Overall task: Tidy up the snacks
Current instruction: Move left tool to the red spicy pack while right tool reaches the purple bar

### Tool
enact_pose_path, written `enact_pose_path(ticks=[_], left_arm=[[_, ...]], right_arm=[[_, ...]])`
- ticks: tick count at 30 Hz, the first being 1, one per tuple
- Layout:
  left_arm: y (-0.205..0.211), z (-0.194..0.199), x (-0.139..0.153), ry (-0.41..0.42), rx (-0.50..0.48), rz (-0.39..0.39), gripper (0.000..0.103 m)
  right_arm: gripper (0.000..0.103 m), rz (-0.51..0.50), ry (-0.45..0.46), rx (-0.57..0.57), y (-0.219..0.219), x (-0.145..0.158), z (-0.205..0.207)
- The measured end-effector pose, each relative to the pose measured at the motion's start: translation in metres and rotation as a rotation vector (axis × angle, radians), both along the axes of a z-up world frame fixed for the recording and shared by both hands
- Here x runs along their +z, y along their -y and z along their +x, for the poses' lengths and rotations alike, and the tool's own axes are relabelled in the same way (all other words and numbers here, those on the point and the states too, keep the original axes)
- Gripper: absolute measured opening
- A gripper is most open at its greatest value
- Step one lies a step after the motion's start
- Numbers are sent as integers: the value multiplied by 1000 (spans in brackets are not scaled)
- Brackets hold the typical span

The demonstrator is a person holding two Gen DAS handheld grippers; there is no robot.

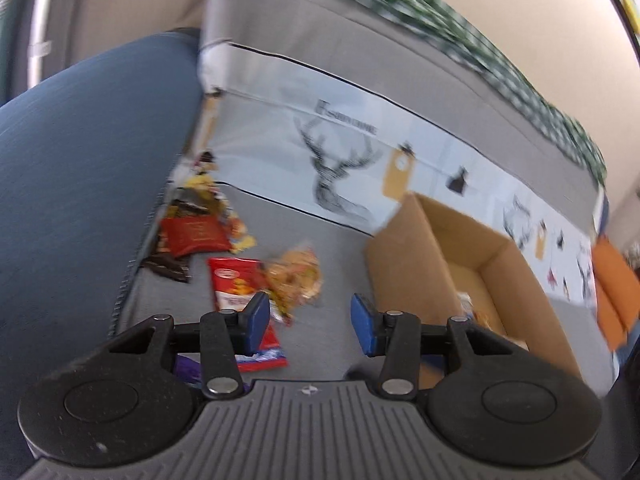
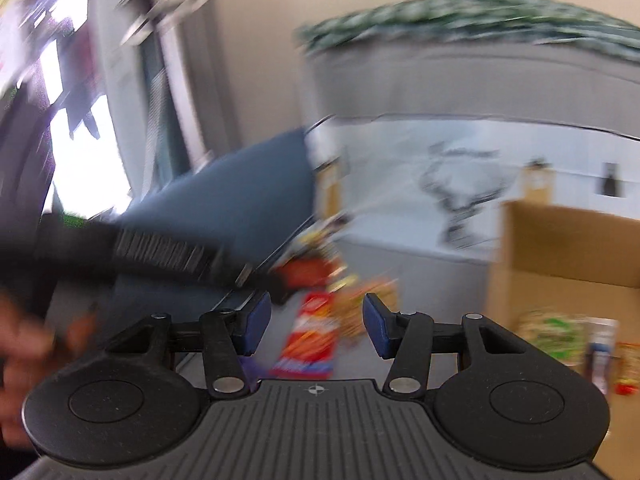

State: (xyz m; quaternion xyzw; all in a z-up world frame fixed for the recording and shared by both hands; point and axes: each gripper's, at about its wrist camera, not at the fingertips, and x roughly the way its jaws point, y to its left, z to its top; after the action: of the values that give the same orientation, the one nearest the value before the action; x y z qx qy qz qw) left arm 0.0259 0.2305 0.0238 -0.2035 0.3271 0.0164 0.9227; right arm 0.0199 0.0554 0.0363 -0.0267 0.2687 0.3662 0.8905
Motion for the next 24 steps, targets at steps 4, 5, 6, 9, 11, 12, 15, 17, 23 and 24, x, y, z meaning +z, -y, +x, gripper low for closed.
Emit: enact_pose_path(ticks=[4,5,6,9,11,12,15,17,23,24], left_arm=[[-21,1,-17,-36,62,-37,49],[-25,2,-19,-44,68,-36,49],[-27,4,-21,-47,72,-34,49],[-35,4,-26,-46,79,-53,49],[-40,5,-28,-43,86,-64,50],[-42,5,-29,-45,89,-68,50],[-46,5,-33,-52,94,-75,50],[-49,5,-33,-52,97,-82,50],[-46,5,-32,-50,114,-94,50],[-45,5,-32,-52,112,-89,50]], right_arm=[[53,-95,-33,92,-37,-25,-5],[53,-115,-45,105,-45,-32,-5],[53,-127,-54,112,-51,-37,-6],[54,-171,-92,145,-69,-54,-8],[54,-205,-98,156,-79,-65,-10],[54,-222,-97,157,-82,-69,-9],[54,-250,-109,165,-90,-78,-11],[50,-281,-104,169,-93,-83,-13],[12,-301,-77,198,-87,-84,-19],[9,-296,-69,201,-85,-82,-19]])
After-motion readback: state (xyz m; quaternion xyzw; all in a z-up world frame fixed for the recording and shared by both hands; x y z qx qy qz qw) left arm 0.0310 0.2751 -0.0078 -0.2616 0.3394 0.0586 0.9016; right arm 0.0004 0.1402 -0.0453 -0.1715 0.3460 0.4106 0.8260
